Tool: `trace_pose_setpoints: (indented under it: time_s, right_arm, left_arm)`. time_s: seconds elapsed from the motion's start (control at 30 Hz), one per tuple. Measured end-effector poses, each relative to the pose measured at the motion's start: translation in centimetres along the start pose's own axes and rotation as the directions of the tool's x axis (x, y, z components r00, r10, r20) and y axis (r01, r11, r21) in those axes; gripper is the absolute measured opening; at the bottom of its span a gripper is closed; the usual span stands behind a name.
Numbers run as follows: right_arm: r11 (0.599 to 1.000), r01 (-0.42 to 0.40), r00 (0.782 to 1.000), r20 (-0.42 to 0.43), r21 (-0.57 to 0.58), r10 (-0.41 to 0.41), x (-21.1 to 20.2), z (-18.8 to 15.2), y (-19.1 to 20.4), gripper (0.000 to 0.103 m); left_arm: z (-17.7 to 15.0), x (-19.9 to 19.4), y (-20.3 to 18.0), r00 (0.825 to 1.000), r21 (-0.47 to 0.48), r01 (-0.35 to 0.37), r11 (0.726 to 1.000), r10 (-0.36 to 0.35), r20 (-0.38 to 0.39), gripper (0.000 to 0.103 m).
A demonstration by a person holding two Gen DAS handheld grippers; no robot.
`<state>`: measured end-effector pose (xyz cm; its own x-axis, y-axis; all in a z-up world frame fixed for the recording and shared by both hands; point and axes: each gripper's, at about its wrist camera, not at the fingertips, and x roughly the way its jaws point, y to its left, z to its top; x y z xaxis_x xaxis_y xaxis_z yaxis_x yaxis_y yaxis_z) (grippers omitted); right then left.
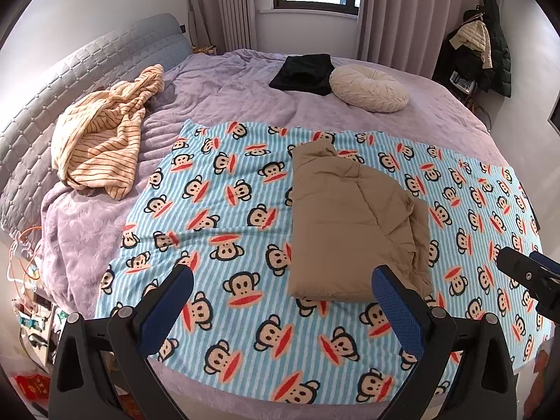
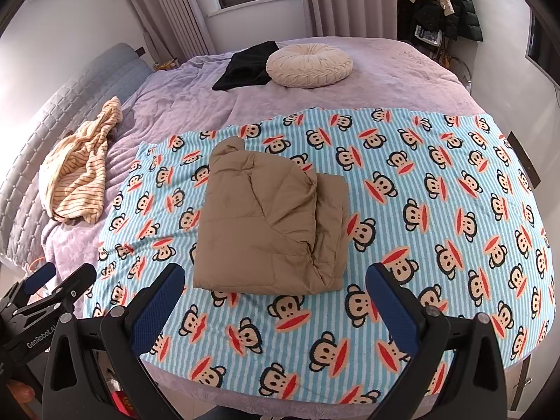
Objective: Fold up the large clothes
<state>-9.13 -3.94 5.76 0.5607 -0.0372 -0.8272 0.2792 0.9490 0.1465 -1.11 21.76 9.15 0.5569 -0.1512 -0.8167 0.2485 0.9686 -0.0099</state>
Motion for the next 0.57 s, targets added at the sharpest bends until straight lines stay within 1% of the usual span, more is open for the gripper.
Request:
trace_pose_setpoints:
  time_s: [0.57]
  right_arm:
    - [1.0,0.002,1.0,-0.005,0.003,-0.002,-0.11,0.17,-0.03,0.103]
  left_arm:
    - [0.12,-0.09,-0.25,1.0,-0.005,0.004,1.0,-0.004,0.011,0.102]
